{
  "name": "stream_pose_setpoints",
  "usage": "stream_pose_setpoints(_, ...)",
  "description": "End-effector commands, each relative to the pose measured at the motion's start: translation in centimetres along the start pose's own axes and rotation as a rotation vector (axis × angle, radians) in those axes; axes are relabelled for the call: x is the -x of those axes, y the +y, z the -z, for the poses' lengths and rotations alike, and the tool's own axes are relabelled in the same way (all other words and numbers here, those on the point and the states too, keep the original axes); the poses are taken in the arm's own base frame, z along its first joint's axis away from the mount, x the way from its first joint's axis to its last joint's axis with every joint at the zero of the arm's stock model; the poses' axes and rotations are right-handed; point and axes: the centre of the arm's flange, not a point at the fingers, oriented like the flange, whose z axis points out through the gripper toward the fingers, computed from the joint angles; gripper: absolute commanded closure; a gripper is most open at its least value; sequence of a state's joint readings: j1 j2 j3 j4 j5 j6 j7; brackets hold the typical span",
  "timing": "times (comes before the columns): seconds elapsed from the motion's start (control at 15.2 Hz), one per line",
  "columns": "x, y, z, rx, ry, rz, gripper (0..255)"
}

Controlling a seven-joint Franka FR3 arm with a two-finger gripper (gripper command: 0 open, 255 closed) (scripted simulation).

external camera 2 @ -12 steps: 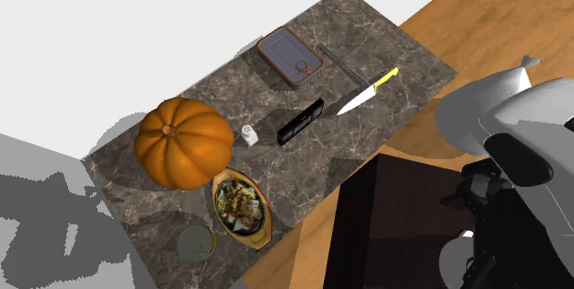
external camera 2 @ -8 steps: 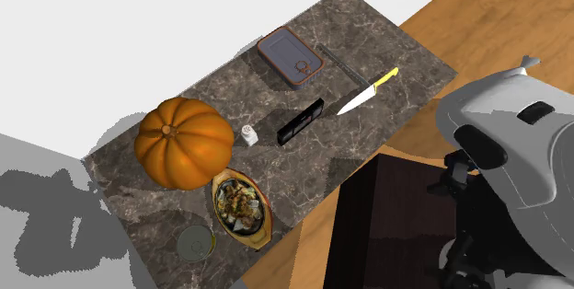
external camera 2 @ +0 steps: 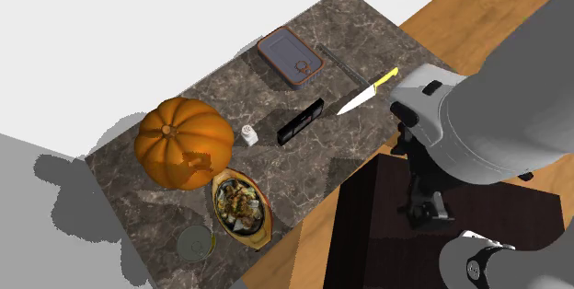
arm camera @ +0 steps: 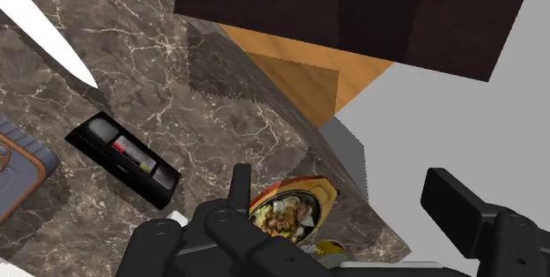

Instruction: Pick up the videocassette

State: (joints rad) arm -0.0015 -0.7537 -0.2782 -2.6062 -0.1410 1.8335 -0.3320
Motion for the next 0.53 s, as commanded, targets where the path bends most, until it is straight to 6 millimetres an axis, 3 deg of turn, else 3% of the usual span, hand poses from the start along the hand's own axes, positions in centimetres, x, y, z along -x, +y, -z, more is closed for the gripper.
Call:
stream_pose_setpoints(0.0,-0.3,1.8,-1.7,0.005,0.001,0.055,0)
stream_pose_setpoints(0.46,-2.3,8.1,-8.0,0.019,0.001,0.229,0)
